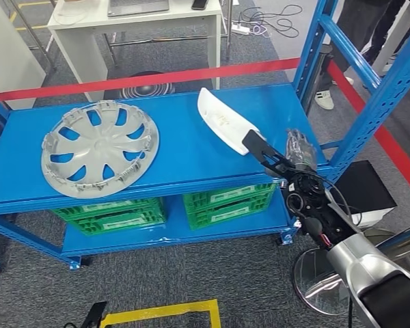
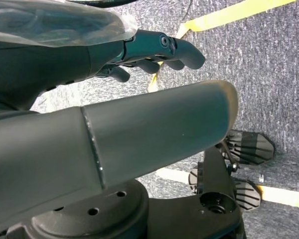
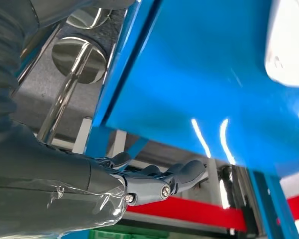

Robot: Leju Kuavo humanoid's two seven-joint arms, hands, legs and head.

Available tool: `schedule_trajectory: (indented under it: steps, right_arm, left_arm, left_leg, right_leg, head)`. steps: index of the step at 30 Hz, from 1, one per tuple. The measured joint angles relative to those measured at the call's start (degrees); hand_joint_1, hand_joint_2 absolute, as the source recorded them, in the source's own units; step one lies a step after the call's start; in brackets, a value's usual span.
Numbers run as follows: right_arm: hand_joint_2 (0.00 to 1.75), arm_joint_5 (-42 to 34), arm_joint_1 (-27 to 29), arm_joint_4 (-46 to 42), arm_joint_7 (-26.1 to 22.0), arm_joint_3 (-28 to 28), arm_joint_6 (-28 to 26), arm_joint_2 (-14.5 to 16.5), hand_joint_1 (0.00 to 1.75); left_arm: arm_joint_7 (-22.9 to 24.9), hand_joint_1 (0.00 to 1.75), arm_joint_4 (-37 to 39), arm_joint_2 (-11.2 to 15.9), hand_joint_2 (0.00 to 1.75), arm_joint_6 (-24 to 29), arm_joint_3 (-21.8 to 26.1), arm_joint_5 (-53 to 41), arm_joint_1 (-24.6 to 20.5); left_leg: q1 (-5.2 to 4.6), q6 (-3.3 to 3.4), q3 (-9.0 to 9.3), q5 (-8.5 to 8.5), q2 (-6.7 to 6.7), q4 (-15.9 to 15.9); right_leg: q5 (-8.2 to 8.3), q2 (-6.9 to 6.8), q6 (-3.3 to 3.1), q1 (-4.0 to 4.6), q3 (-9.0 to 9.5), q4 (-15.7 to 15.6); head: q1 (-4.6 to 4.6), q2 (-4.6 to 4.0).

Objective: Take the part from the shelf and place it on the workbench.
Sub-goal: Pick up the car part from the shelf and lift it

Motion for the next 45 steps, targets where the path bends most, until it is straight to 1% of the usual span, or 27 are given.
schedule_trajectory:
  steps: [6, 10, 15, 18, 20, 22, 26, 30, 36, 45]
  right_arm:
    - [1.75, 1.42, 0.01, 3.07, -2.52, 1.14, -0.90, 1.08, 0.00]
    - [1.75, 3.29, -0.99, 3.97, -2.70, 1.74, -4.91, 2.26, 0.00]
    - [1.75, 3.81, -2.03, 4.59, -2.59, 2.34, -6.33, 3.16, 0.00]
    - [1.75, 4.52, -2.23, 4.62, -3.24, 2.49, -9.61, 3.40, 0.00]
    - [1.75, 4.94, -2.64, 3.96, -3.36, 2.51, -10.65, 3.47, 0.00]
    - [1.75, 5.41, -3.19, 2.77, -2.83, 2.52, -9.57, 3.49, 0.00]
    - [1.75, 4.80, -3.97, 1.11, -1.67, 2.54, -5.22, 3.53, 0.00]
    - [1.75, 2.82, -3.92, 1.72, -2.81, 2.56, -1.69, 3.78, 0.00]
    - [1.75, 1.56, -3.55, 4.79, -4.77, 2.74, 0.68, 5.25, 0.00]
    - [1.75, 0.39, -3.27, 8.48, -6.68, 3.42, 1.91, 6.88, 0.00]
  left_arm:
    - [0.00, 0.00, 0.00, 0.04, 0.00, -0.16, -0.49, 0.20, -0.13]
    - [-0.03, 0.00, 0.00, 0.04, 0.00, -0.14, -0.87, 0.63, -0.14]
    - [-0.11, 0.00, 0.00, 0.04, 0.00, -0.11, -1.03, 0.71, -0.13]
    - [-0.19, 0.00, 0.00, 0.04, 0.00, 0.02, -1.04, 0.82, -0.09]
    - [-0.20, 0.00, 0.00, 0.04, 0.00, 0.10, -1.05, 0.90, -0.07]
    - [-0.17, 0.00, 0.00, 0.05, 0.00, 0.14, -1.08, 0.99, -0.05]
    - [-0.11, 0.00, 0.00, 0.05, 0.00, 0.14, -1.18, 1.22, -0.05]
    - [-0.09, 0.00, 0.00, 0.04, 0.00, -0.10, -1.41, 1.28, -0.21]
    - [0.18, 0.00, 0.00, 0.02, 0.00, -0.25, -2.15, 1.08, -0.71]
    - [0.77, 0.00, 0.00, -0.02, 0.00, -0.58, -2.87, 0.84, -1.03]
  left_leg:
    - [-0.02, -0.03, -0.01, -0.03, -0.02, 0.02]
    - [-0.03, -0.03, -0.02, -0.03, -0.03, 0.06]
    - [-0.03, -0.03, -0.02, -0.03, -0.06, 0.10]
    - [-0.03, -0.03, -0.02, -0.03, -0.08, 0.10]
    - [-0.03, -0.03, -0.02, -0.03, -0.07, 0.10]
    - [-0.03, -0.03, -0.01, -0.03, -0.07, 0.11]
    - [-0.03, -0.03, -0.01, -0.03, -0.08, 0.10]
    - [-0.03, -0.03, -0.01, -0.03, -0.07, 0.10]
    - [-0.03, -0.03, -0.01, -0.03, -0.07, 0.10]
    - [-0.03, -0.03, -0.01, -0.03, -0.07, 0.10]
  right_leg:
    - [-0.02, -0.03, -0.02, -0.14, 0.04, -0.01]
    - [-0.02, -0.07, -0.02, -0.17, 0.07, -0.01]
    - [-0.01, -0.13, -0.01, -0.17, 0.11, -0.02]
    - [-0.01, -0.13, -0.01, -0.17, 0.13, -0.02]
    - [-0.01, -0.12, -0.01, -0.17, 0.13, -0.02]
    - [-0.01, -0.12, -0.01, -0.17, 0.12, -0.02]
    - [-0.01, -0.13, -0.01, -0.16, 0.12, -0.02]
    - [-0.01, -0.12, -0.01, -0.16, 0.12, -0.02]
    - [-0.01, -0.12, -0.01, -0.16, 0.12, -0.02]
    - [-0.02, -0.12, -0.01, -0.16, 0.12, -0.04]
  head:
    - [0.00, 0.00]
    - [0.03, 0.00]
    - [0.02, 0.00]
    - [0.02, 0.00]
    - [0.03, 0.00]
    - [0.04, 0.00]
    - [0.04, 0.00]
    - [0.04, 0.00]
    - [0.04, 0.00]
    - [0.04, 0.00]
